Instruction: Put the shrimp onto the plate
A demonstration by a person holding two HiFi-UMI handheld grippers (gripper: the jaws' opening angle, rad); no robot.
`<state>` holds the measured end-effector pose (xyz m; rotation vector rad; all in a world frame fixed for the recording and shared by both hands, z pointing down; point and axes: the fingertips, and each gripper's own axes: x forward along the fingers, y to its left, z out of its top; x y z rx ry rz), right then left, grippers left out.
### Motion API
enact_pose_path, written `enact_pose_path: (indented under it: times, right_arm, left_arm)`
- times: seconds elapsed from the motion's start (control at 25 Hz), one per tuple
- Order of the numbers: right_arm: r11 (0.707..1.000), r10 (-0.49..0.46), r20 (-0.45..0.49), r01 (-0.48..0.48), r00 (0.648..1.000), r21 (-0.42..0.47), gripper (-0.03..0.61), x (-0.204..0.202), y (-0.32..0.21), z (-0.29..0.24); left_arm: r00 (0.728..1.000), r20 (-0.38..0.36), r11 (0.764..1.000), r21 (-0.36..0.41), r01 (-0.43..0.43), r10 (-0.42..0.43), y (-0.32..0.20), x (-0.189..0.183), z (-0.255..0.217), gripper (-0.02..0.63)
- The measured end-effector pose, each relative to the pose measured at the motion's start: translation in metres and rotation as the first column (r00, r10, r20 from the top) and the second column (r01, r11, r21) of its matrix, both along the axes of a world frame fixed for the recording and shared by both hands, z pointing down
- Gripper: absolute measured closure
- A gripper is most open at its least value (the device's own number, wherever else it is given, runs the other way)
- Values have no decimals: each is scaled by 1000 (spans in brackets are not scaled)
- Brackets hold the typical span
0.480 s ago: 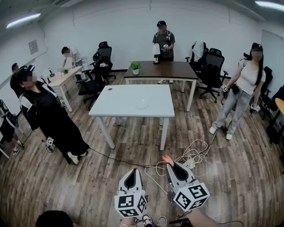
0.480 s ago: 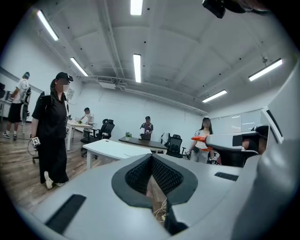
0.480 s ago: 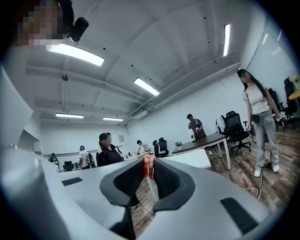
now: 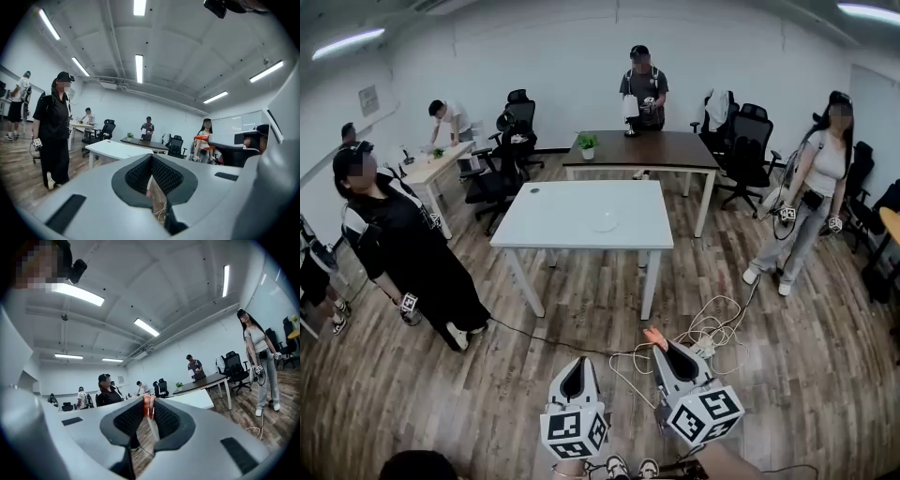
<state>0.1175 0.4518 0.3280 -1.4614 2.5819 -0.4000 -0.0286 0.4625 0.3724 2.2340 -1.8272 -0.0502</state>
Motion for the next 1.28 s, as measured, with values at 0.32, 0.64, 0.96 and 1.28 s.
enact_pose_path:
  times: [0.32, 0.64, 0.96, 1.28]
  right_arm:
    - [999, 51, -22, -51, 998, -14, 503, -18, -11, 8]
    - [993, 97, -39, -99, 995, -60, 503, -20, -39, 25]
    - [995, 75, -37, -77, 996, -65, 503, -38, -93, 32]
    - [995, 74, -36, -76, 997, -68, 503, -44, -178, 32]
  left_arm:
    - [1000, 7, 1000, -3, 13, -13, -15, -44, 8, 607]
    - [1000, 1, 999, -32, 25, -25, -43, -70, 23, 608]
    - [1000, 19, 999, -40, 25, -24, -89, -77, 30, 607]
    - [999, 28, 999, -31, 32, -31, -174, -84, 25, 608]
